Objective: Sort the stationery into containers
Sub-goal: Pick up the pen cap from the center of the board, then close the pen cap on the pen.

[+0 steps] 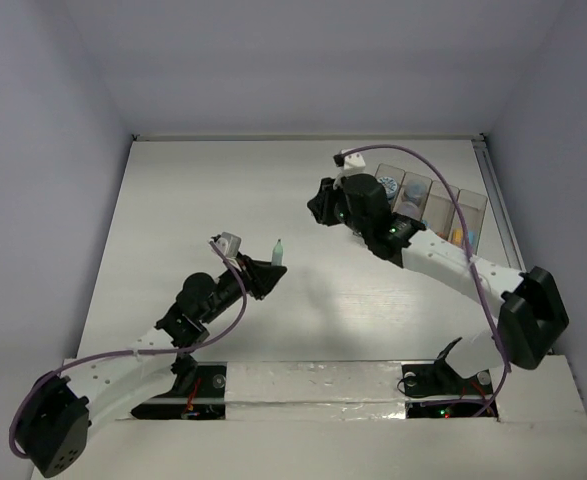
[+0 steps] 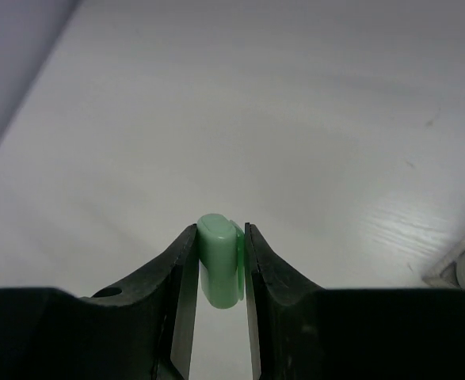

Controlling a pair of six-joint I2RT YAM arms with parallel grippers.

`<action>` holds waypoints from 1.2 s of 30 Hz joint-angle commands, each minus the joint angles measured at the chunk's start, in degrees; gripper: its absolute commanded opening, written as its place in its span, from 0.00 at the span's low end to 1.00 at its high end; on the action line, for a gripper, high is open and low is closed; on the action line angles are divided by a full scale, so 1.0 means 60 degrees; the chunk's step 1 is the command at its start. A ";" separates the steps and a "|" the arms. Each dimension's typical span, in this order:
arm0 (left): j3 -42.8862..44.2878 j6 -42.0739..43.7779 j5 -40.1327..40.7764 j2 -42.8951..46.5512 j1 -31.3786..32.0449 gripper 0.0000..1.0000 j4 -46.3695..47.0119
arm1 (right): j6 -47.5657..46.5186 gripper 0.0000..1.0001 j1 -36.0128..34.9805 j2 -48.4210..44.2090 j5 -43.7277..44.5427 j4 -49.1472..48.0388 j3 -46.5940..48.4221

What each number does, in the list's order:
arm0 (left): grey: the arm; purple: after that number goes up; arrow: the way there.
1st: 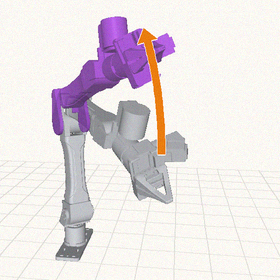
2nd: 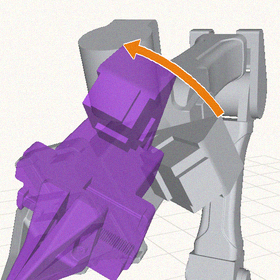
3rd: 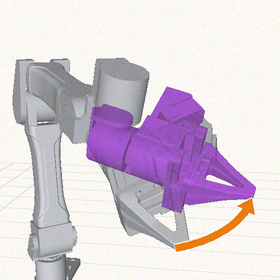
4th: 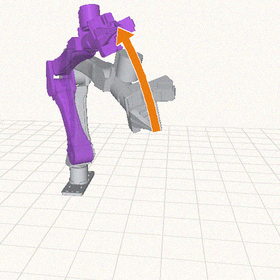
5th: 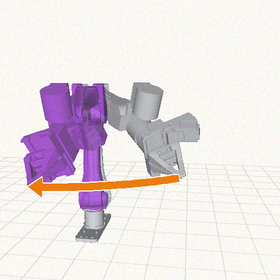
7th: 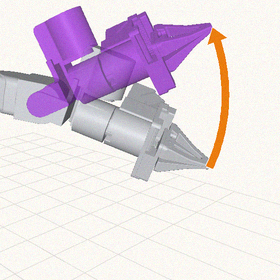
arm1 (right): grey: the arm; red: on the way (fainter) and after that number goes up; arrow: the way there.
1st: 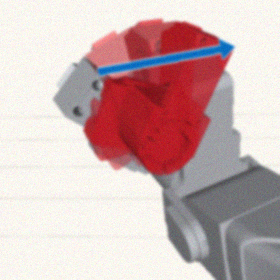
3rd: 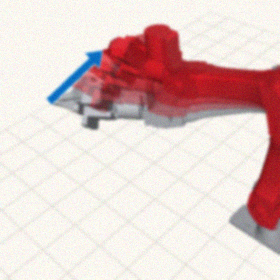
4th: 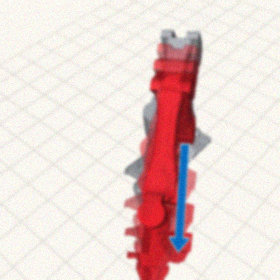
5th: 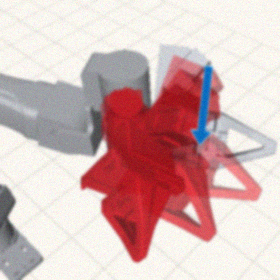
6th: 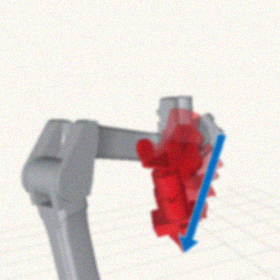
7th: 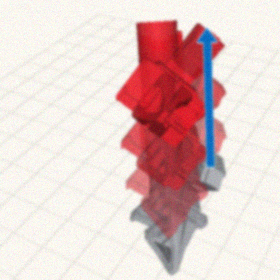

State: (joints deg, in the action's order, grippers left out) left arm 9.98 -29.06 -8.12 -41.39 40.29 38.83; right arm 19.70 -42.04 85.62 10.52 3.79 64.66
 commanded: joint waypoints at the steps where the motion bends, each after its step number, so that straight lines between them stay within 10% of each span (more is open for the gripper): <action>1: 0.0021 -0.0298 -0.0697 -0.0148 -0.0007 0.00 0.1511 | 0.0875 0.00 0.0034 -0.0471 -0.0054 -0.2823 -0.0610; 36: 0.1663 -0.1543 -0.1971 -0.3488 -0.0461 0.00 0.4046 | 0.4787 0.00 0.1104 -0.0443 -0.4962 -0.8103 -0.2486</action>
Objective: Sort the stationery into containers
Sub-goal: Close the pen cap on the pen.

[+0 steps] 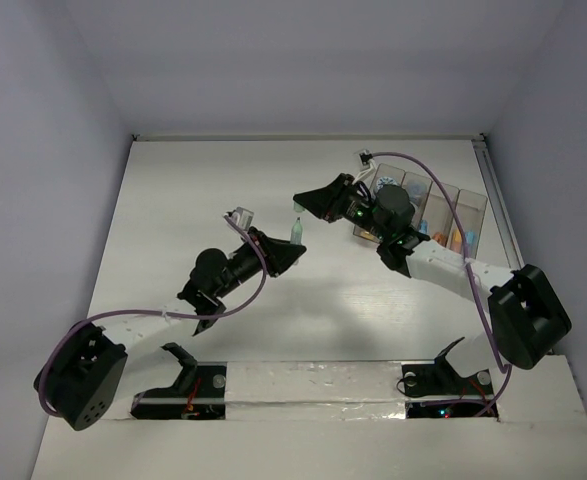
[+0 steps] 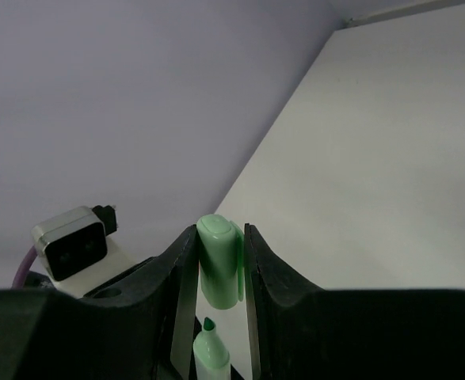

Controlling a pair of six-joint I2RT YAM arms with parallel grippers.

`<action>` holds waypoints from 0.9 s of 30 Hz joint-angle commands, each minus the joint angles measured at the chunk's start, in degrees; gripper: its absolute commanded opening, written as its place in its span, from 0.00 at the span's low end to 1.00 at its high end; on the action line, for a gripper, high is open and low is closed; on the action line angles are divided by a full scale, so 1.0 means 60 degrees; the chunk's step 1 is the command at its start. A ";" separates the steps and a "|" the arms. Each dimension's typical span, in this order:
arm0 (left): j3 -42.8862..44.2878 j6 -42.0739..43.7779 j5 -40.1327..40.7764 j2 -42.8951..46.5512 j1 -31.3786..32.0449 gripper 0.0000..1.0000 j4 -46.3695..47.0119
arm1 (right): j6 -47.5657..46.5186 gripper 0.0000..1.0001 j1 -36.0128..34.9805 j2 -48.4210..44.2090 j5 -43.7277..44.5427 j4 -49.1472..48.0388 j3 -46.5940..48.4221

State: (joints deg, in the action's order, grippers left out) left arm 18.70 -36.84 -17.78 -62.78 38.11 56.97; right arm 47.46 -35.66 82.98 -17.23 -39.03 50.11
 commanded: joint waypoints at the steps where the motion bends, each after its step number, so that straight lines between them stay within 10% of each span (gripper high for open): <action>1: 0.0194 -0.0247 -0.0347 0.0093 -0.0096 0.00 0.1023 | 0.0161 0.00 0.0040 -0.0031 -0.0350 -0.0981 -0.0075; 27: 0.0150 -0.0583 -0.0727 -0.0214 -0.0272 0.00 0.1578 | 0.0146 0.00 0.0040 -0.0515 -0.0453 -0.1303 -0.0485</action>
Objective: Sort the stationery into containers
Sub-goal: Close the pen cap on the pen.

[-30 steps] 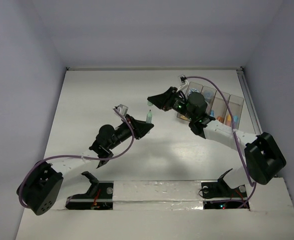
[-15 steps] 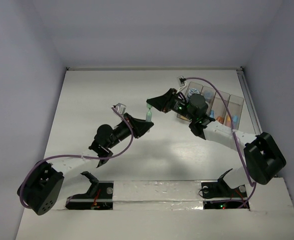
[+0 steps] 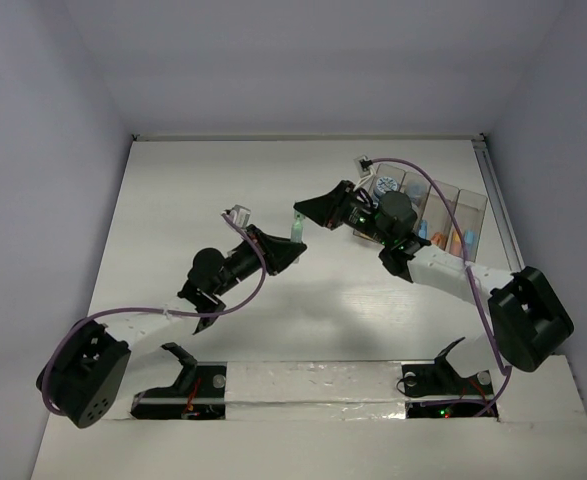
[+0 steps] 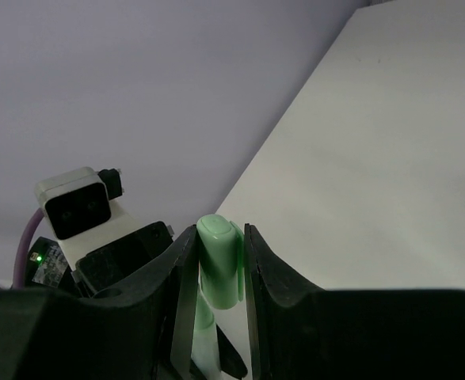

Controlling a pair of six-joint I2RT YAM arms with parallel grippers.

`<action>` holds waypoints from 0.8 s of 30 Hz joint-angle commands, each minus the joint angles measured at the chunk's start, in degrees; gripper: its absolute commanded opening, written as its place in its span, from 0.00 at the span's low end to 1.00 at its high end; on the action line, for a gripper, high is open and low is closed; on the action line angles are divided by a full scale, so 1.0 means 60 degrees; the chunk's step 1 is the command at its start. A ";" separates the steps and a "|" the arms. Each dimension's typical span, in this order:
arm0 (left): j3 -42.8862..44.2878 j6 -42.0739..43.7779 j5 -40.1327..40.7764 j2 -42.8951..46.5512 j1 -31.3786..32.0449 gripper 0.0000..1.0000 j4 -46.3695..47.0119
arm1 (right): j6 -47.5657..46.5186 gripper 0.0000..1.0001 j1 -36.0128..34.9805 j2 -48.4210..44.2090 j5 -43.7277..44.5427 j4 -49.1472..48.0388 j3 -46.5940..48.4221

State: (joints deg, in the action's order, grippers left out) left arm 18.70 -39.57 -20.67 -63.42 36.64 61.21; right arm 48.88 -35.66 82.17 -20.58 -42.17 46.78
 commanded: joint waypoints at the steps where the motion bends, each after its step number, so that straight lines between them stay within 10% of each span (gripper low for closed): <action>1: 0.0121 -0.0157 -0.0247 -0.0138 -0.0028 0.00 0.0930 | -0.0047 0.00 0.0040 -0.0365 0.0119 -0.0793 0.0098; 24: -0.0157 -0.0216 -0.0291 -0.0241 -0.0028 0.00 0.1224 | 0.0027 0.00 0.0040 0.0030 0.0207 -0.0925 0.0684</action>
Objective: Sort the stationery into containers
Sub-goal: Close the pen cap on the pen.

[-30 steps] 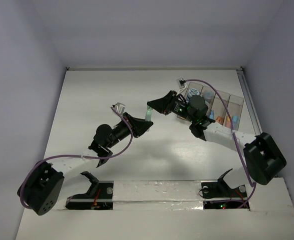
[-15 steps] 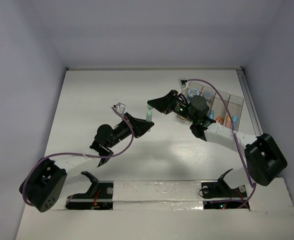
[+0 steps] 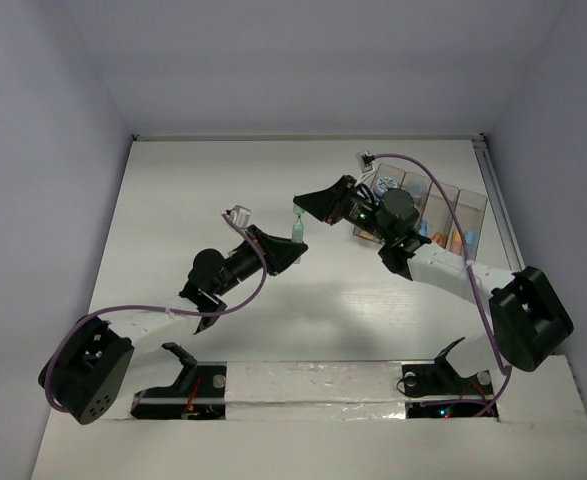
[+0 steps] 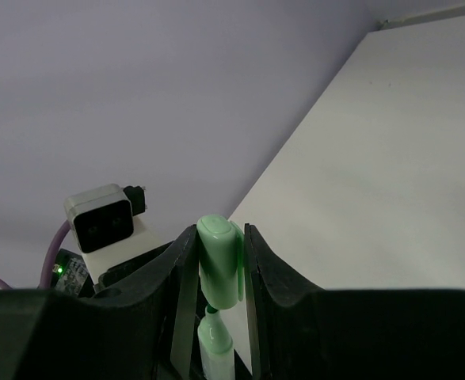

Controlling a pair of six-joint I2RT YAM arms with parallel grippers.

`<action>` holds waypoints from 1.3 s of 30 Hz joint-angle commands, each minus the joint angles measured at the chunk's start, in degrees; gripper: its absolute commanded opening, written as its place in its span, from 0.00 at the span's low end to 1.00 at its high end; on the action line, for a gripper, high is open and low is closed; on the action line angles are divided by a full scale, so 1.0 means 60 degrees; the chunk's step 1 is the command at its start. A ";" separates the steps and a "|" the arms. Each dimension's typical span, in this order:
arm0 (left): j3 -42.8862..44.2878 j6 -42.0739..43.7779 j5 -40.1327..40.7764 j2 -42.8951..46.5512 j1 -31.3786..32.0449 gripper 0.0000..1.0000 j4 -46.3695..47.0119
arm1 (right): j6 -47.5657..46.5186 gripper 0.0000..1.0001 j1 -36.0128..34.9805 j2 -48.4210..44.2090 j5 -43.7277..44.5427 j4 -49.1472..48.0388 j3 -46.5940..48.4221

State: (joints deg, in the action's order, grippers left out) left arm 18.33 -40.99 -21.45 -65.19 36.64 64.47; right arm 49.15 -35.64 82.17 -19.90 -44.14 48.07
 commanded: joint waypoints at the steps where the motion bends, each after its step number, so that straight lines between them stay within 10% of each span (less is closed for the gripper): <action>1: -0.0081 0.0035 -0.0145 0.0069 -0.0028 0.00 0.0667 | -0.0003 0.00 0.0036 0.0030 0.0022 -0.0612 0.0498; 39: 0.0358 0.0153 0.0251 0.0479 -0.0116 0.00 0.0051 | -0.0574 0.00 -0.0242 -0.0072 -0.0916 -0.1285 -0.0190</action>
State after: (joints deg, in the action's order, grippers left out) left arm 18.35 -39.48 -19.92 -62.85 36.25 61.23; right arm 47.55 -36.21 83.33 -24.12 -46.26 47.68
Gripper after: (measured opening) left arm 0.163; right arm 0.311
